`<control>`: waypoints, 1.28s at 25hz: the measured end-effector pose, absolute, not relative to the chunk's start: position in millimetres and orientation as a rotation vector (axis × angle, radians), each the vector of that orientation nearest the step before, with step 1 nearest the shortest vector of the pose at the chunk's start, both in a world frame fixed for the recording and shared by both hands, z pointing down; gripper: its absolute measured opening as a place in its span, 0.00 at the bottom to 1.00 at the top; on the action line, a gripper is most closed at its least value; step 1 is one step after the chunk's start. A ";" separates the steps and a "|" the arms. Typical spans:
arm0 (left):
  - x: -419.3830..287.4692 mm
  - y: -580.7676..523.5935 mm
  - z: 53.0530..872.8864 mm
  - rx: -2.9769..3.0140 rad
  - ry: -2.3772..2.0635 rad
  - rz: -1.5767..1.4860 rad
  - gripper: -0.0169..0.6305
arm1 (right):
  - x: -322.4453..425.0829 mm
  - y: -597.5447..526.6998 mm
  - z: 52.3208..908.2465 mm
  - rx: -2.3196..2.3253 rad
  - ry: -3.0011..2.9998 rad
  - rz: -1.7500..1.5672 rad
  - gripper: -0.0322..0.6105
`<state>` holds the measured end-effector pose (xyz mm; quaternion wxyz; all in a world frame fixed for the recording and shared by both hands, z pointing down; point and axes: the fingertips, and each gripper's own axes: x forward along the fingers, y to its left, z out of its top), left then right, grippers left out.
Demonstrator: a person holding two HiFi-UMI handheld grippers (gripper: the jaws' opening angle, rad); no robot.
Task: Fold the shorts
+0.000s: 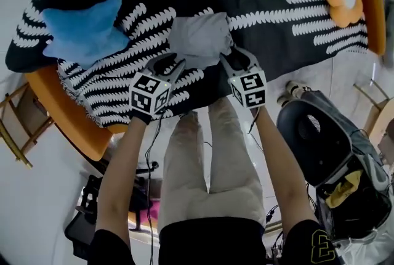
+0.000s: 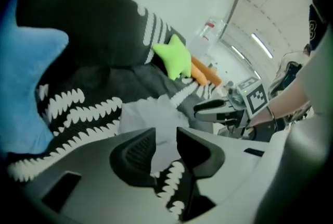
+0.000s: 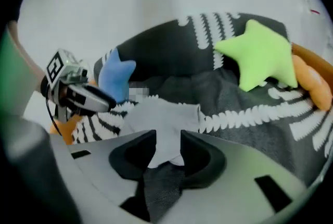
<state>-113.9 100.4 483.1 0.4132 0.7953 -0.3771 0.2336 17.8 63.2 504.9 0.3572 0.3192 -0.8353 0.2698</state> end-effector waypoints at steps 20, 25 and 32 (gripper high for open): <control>-110.3 322.0 -136.5 2.761 -1.396 0.335 0.05 | -35.3 324.1 -106.2 1.171 -2.589 0.406 0.07; -113.2 341.4 -171.3 2.805 -1.516 0.307 0.05 | -32.6 330.0 -143.6 1.259 -2.625 0.284 0.07; -155.9 376.1 -208.7 2.538 -1.720 0.052 0.05 | -17.0 347.8 -181.9 1.302 -2.687 0.091 0.07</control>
